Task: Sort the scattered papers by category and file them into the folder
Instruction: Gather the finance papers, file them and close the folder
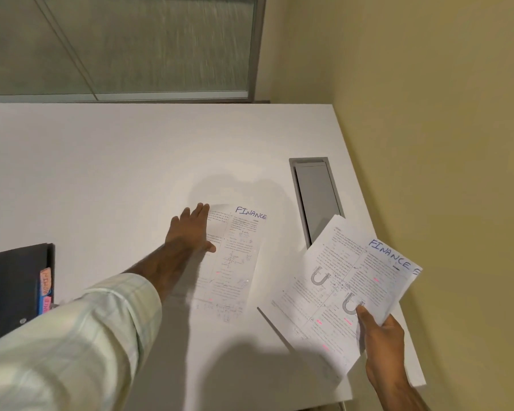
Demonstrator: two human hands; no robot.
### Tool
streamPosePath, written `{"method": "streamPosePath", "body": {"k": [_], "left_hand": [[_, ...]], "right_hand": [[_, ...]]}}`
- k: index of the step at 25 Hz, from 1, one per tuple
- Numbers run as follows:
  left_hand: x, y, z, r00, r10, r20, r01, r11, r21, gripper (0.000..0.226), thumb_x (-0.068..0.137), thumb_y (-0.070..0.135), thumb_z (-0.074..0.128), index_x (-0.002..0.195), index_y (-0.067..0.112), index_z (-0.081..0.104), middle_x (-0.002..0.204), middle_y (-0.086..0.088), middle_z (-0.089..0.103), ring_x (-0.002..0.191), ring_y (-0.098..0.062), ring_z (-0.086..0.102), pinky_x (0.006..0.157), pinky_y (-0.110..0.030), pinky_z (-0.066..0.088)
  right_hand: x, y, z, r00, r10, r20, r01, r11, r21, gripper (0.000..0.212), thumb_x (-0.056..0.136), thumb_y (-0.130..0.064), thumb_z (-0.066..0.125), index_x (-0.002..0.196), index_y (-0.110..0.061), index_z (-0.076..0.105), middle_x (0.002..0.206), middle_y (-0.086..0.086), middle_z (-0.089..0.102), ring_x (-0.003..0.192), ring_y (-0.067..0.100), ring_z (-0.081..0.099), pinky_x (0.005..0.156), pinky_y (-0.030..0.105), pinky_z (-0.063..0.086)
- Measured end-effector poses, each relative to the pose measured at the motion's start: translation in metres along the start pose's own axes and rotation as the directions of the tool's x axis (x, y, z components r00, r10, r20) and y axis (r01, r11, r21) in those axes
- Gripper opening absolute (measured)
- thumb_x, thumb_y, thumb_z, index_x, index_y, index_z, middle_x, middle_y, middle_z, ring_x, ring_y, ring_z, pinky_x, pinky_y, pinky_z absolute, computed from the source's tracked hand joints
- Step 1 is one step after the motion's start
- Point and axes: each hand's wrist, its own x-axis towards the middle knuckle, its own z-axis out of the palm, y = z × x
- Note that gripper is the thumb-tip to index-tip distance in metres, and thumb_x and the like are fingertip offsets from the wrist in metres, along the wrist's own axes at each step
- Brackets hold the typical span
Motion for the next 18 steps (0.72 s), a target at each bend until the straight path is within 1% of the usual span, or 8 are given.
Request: {"method": "streamPosePath", "body": {"k": [3, 5, 7, 8, 10, 12, 15, 18], "left_hand": [[-0.016, 0.008, 0.003, 1.0, 0.007, -0.025, -0.011, 0.991, -0.135, 0.107, 0.074, 0.029, 0.085, 0.156, 0.024, 0.017, 0.149, -0.006, 0.039, 0.128, -0.033, 0.045, 0.091, -0.049, 0.049], [-0.028, 0.01, 0.01, 0.996, 0.022, -0.092, -0.043, 0.972, -0.231, 0.1, 0.08, 0.013, 0.078, 0.157, 0.027, 0.015, 0.147, -0.009, 0.03, 0.124, -0.036, 0.05, 0.092, -0.049, 0.05], [-0.04, 0.009, 0.018, 0.983, -0.057, -0.174, -0.008, 0.936, -0.352, 0.098, 0.084, 0.002, 0.066, 0.16, 0.027, 0.009, 0.15, -0.01, 0.022, 0.118, -0.038, 0.054, 0.092, -0.05, 0.051], [-0.047, 0.008, 0.02, 0.976, -0.123, -0.182, 0.029, 0.893, -0.45, 0.098, 0.085, 0.0, 0.061, 0.16, 0.029, 0.005, 0.146, -0.011, 0.026, 0.11, -0.037, 0.057, 0.089, -0.049, 0.052], [-0.064, 0.005, 0.016, 0.962, -0.221, -0.157, 0.078, 0.78, -0.621, 0.099, 0.087, 0.003, 0.055, 0.159, 0.038, -0.003, 0.129, -0.013, 0.05, 0.093, -0.031, 0.06, 0.081, -0.042, 0.052], [-0.083, 0.004, 0.003, 0.948, -0.273, -0.163, 0.081, 0.703, -0.707, 0.099, 0.09, 0.005, 0.057, 0.159, 0.041, -0.005, 0.118, -0.019, 0.067, 0.084, -0.032, 0.063, 0.077, -0.035, 0.047], [-0.113, -0.002, -0.034, 0.915, -0.318, -0.247, 0.045, 0.69, -0.723, 0.098, 0.095, 0.008, 0.06, 0.159, 0.039, -0.007, 0.11, -0.015, 0.071, 0.073, -0.028, 0.059, 0.073, -0.033, 0.044], [-0.151, -0.011, -0.073, 0.917, -0.126, -0.378, -0.135, 0.794, -0.593, 0.095, 0.097, 0.01, 0.056, 0.157, 0.049, -0.007, 0.095, -0.008, 0.071, 0.058, -0.027, 0.058, 0.062, -0.037, 0.048]], "right_hand": [[-0.003, -0.003, 0.003, 1.0, 0.003, 0.006, -0.003, 1.0, 0.022, 0.01, 0.097, -0.01, 0.066, 0.106, -0.008, 0.068, 0.102, 0.007, 0.075, 0.092, 0.028, 0.071, 0.072, 0.032, 0.052], [-0.006, -0.006, 0.009, 1.0, -0.001, 0.03, 0.0, 1.0, 0.018, 0.015, 0.097, -0.011, 0.067, 0.111, -0.006, 0.068, 0.102, 0.007, 0.076, 0.092, 0.027, 0.071, 0.07, 0.031, 0.052], [-0.007, -0.007, 0.011, 0.999, -0.014, 0.038, 0.013, 1.0, 0.024, 0.017, 0.096, -0.011, 0.067, 0.112, -0.006, 0.068, 0.102, 0.007, 0.076, 0.091, 0.027, 0.072, 0.069, 0.03, 0.052], [-0.008, -0.009, 0.011, 0.999, -0.023, 0.036, 0.022, 0.999, 0.026, 0.017, 0.096, -0.011, 0.068, 0.112, -0.006, 0.068, 0.103, 0.008, 0.076, 0.091, 0.026, 0.072, 0.069, 0.03, 0.052], [-0.009, -0.014, 0.011, 0.998, -0.041, 0.042, 0.04, 0.999, 0.029, 0.016, 0.096, -0.01, 0.067, 0.112, -0.006, 0.068, 0.102, 0.006, 0.076, 0.091, 0.024, 0.072, 0.07, 0.03, 0.053], [-0.009, -0.018, 0.009, 0.997, -0.056, 0.043, 0.055, 0.998, 0.039, 0.015, 0.096, -0.009, 0.067, 0.112, -0.007, 0.068, 0.1, 0.004, 0.075, 0.091, 0.022, 0.071, 0.07, 0.028, 0.052], [-0.008, -0.025, 0.008, 0.996, -0.086, 0.038, 0.084, 0.995, 0.045, 0.016, 0.097, -0.009, 0.066, 0.113, -0.007, 0.068, 0.1, 0.003, 0.074, 0.09, 0.022, 0.071, 0.069, 0.028, 0.051], [0.001, -0.033, 0.01, 0.989, -0.143, 0.039, 0.142, 0.99, 0.024, 0.018, 0.097, -0.012, 0.067, 0.114, -0.008, 0.07, 0.101, 0.003, 0.075, 0.094, 0.025, 0.072, 0.072, 0.029, 0.052]]}}
